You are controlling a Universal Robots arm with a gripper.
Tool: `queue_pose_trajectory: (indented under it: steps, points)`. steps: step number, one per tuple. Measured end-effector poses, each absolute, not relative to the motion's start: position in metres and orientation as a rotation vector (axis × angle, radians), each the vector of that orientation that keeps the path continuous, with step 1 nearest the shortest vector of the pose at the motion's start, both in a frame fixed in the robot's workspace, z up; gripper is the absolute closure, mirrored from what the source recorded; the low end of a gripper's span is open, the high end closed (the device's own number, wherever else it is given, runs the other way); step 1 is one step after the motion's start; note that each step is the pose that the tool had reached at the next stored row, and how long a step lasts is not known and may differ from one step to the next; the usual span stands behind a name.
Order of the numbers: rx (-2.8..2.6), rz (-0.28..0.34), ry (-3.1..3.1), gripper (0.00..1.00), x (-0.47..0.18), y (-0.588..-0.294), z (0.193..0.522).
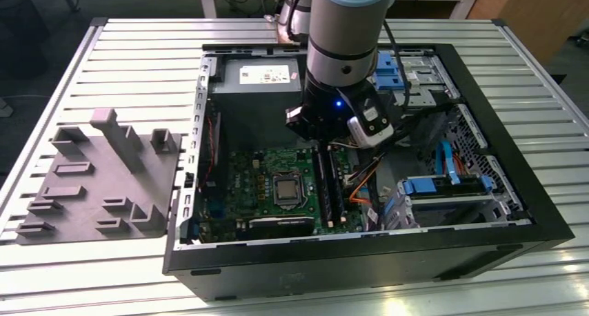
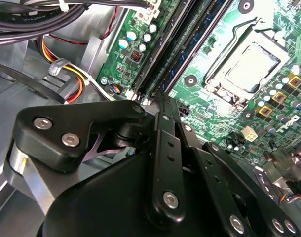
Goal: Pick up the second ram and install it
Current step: 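Press down the second ram until it locks into place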
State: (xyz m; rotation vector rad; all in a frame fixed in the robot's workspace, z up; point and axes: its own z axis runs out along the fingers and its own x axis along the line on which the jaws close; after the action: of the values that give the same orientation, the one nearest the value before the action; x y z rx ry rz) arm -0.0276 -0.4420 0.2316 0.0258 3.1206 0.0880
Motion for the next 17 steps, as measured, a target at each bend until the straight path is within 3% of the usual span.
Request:
queue_pose_trajectory:
  steps: [17]
  points:
    - [0.026,0.088,3.121,0.89,-0.0276,-0.4417,0.2278]
